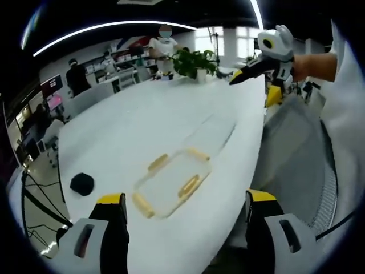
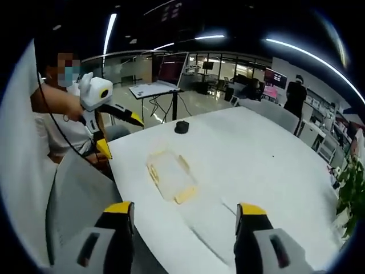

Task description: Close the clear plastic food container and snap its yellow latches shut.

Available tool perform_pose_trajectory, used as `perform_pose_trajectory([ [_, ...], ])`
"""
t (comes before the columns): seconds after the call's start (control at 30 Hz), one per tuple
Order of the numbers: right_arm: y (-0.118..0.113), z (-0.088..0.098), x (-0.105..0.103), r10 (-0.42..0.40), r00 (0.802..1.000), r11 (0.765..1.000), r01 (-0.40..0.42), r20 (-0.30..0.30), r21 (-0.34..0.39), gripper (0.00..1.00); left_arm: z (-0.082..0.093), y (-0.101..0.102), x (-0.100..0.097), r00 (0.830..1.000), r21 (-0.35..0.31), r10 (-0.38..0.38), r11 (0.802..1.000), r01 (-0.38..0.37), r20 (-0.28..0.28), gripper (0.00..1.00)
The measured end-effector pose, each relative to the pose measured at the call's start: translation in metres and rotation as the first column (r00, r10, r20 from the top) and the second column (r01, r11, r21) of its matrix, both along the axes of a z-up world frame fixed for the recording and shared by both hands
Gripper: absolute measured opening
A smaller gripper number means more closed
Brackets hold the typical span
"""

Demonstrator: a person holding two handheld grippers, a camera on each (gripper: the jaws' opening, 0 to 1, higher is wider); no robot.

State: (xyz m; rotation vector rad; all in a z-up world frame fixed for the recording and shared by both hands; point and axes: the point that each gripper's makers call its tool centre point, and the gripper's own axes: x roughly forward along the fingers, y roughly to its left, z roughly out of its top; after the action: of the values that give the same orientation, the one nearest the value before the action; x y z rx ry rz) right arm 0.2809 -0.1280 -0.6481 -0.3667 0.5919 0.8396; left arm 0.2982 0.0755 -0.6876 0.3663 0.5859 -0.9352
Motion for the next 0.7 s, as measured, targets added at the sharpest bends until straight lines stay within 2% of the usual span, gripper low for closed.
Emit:
perform_pose_trajectory([
  [0.07,0.002,-0.003,0.003,0.008,1.000,1.000,-0.008,0.000,-0.009,0.71,0.001,0.001,0.005,1.000,-0.033,0.000,0.999,-0.001,-0.010,0.83],
  [0.23,0.007,-0.008,0.009,0.041,0.999,0.998,-0.040,0.008,-0.046,0.68,-0.002,0.005,0.017,0.999,-0.019,-0.044,0.999,0.044,0.000,0.82],
  [0.33,0.012,-0.015,0.011,0.061,0.998,0.996,-0.061,-0.007,-0.072,0.69,-0.005,0.008,0.026,0.996,0.032,-0.082,0.996,0.081,0.029,0.78],
  [0.43,0.019,-0.022,0.013,0.082,0.996,0.993,-0.084,-0.018,-0.085,0.68,-0.005,0.006,0.031,0.995,0.016,-0.099,0.995,0.098,0.030,0.79],
  [0.5,0.024,-0.024,0.013,0.094,0.995,0.992,-0.095,-0.024,-0.082,0.68,-0.008,0.006,0.033,0.990,0.040,-0.140,0.989,0.139,0.031,0.78],
  [0.53,0.026,-0.025,0.013,0.104,0.994,0.991,-0.105,-0.024,-0.087,0.67,-0.011,0.009,0.035,0.985,0.074,-0.167,0.984,0.164,0.039,0.78],
  [0.63,0.033,-0.029,0.014,0.140,0.990,0.983,-0.141,-0.015,-0.114,0.66,-0.015,0.010,0.040,0.981,0.077,-0.191,0.979,0.188,0.029,0.77],
  [0.7,0.035,-0.033,0.017,0.146,0.989,0.981,-0.147,-0.020,-0.124,0.66,-0.020,0.013,0.041,0.971,0.107,-0.238,0.966,0.234,0.021,0.76],
])
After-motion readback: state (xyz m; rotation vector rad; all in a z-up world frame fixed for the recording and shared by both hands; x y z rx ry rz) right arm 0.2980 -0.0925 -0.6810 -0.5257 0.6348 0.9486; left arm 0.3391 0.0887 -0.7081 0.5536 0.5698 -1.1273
